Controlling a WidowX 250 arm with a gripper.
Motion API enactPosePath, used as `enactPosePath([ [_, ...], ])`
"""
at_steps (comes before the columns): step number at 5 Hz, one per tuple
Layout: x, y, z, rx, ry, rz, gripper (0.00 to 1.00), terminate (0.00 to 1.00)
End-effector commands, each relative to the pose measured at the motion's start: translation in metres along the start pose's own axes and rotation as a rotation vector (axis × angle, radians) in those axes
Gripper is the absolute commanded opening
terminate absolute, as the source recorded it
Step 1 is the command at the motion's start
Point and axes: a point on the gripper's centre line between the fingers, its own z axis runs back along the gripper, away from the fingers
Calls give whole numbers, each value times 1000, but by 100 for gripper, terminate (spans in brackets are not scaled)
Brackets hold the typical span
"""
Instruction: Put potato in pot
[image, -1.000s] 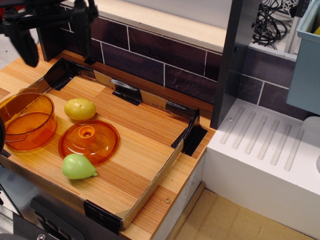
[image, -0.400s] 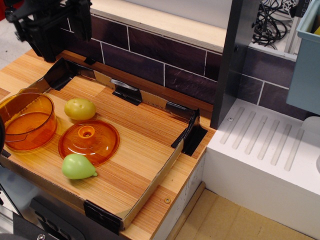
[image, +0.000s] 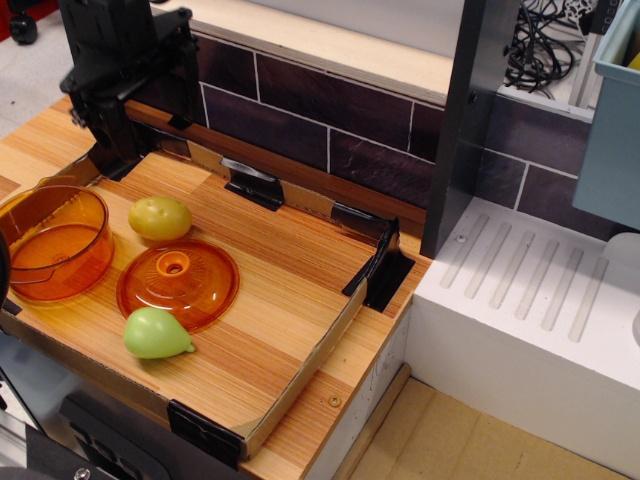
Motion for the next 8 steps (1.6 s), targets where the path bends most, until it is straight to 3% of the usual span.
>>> enactPosePath([
  [1, 1, 5, -13, -74, 42, 9, 100, 0],
  [2, 3, 3, -25, -56, 59, 24, 100, 0],
  [6, 7, 11, -72, -27, -18, 4, 100, 0],
  [7, 9, 5, -71, -35, -23, 13, 0, 0],
  [8, 12, -3, -60, -37, -12, 23, 0, 0],
])
